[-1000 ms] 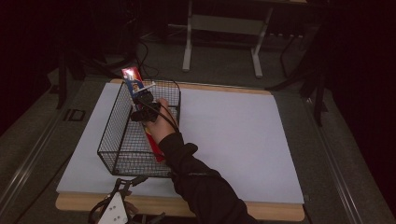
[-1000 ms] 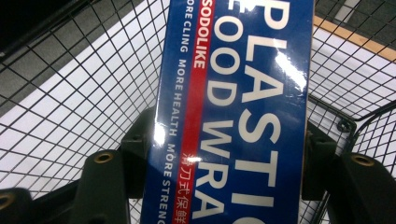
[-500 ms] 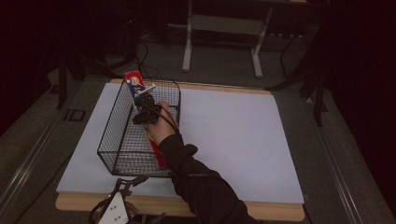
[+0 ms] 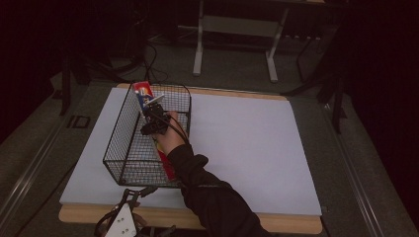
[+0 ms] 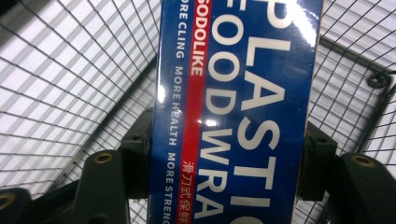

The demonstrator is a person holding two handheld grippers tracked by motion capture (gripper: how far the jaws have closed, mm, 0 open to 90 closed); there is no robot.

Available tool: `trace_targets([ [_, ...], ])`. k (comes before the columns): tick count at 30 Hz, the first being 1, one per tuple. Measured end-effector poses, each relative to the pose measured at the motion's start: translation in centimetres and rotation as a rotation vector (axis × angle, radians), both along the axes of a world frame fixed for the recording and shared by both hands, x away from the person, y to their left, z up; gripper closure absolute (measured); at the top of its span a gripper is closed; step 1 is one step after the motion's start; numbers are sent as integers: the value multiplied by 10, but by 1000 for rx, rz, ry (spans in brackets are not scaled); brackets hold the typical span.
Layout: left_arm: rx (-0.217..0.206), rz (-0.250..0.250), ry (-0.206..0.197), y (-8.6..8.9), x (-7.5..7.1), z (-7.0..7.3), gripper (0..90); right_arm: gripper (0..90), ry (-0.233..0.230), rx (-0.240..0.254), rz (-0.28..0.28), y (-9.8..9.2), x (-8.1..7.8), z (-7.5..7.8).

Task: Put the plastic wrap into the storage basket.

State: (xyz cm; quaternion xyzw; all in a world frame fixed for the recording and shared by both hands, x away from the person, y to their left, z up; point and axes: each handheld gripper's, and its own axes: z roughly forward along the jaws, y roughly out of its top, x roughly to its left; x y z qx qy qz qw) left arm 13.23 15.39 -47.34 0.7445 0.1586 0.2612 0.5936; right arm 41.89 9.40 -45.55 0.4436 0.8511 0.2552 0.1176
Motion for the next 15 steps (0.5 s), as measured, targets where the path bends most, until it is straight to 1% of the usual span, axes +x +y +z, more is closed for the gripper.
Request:
trace_targets([
  [1,1,0,-1,0,0,0,1,378,-5,-2,2,0,0,-3],
  [4,-2,0,1,0,0,0,1,373,8,13,-10,-2,3,-9],
  [5,-2,-1,2,0,1,0,1,373,7,18,-7,-3,3,-9],
  [12,2,-2,2,0,0,0,1,346,8,9,13,-2,4,-9],
  [14,5,-1,4,0,0,0,1,297,6,19,35,-4,3,-6],
  [15,5,-3,5,0,0,0,1,272,-5,25,43,-5,3,-4],
])
